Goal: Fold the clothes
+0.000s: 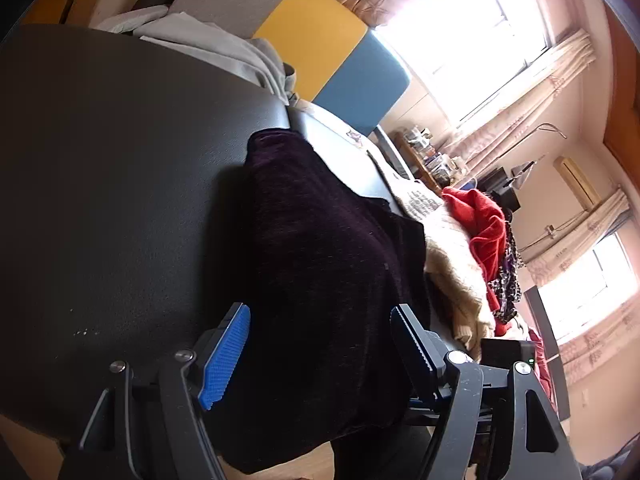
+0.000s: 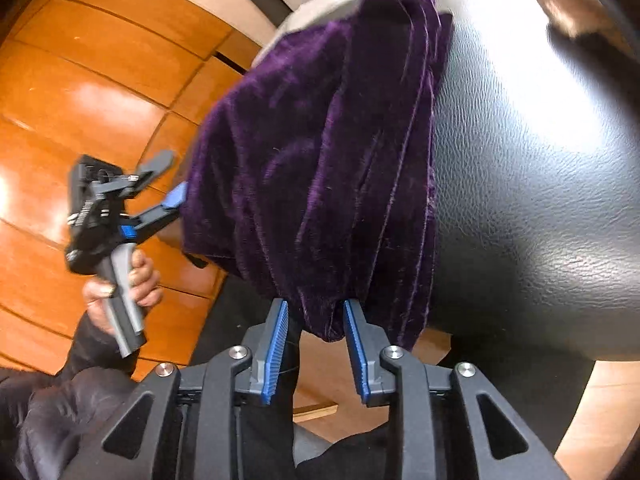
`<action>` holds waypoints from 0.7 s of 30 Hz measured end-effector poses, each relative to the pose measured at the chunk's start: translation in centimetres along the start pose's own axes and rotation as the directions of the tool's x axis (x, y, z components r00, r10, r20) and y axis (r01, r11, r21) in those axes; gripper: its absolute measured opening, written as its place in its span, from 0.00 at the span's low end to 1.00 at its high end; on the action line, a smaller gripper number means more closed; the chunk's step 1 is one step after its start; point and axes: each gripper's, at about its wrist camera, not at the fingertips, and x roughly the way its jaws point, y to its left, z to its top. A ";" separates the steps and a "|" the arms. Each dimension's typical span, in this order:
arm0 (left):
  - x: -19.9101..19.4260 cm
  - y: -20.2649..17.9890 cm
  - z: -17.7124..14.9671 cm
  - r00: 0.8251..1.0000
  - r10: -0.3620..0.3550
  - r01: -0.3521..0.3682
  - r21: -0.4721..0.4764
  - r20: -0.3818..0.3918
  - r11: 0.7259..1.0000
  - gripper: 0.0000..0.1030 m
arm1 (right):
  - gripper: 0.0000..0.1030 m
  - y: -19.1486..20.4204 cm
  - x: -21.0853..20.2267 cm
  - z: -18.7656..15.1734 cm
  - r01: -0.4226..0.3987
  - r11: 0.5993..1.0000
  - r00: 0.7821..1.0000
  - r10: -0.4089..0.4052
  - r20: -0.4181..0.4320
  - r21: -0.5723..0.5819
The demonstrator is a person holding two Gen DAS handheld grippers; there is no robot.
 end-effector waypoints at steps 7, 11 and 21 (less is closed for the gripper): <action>1.2 -1.0 -1.0 0.998 0.049 -0.045 0.088 -0.041 0.995 0.74 | 0.14 1.6 0.7 0.2 0.039 0.997 0.999 -0.037 0.028 -0.063; 1.6 -1.4 -1.8 0.995 0.053 -0.042 0.128 -0.086 0.991 0.80 | 0.05 2.3 -2.4 0.4 0.088 0.994 0.990 -0.079 0.114 -0.070; -0.4 -0.8 -2.7 0.995 0.076 -0.069 0.108 -0.057 0.992 0.79 | 0.31 -0.4 -7.3 1.5 0.218 0.976 0.965 -0.212 0.156 -0.021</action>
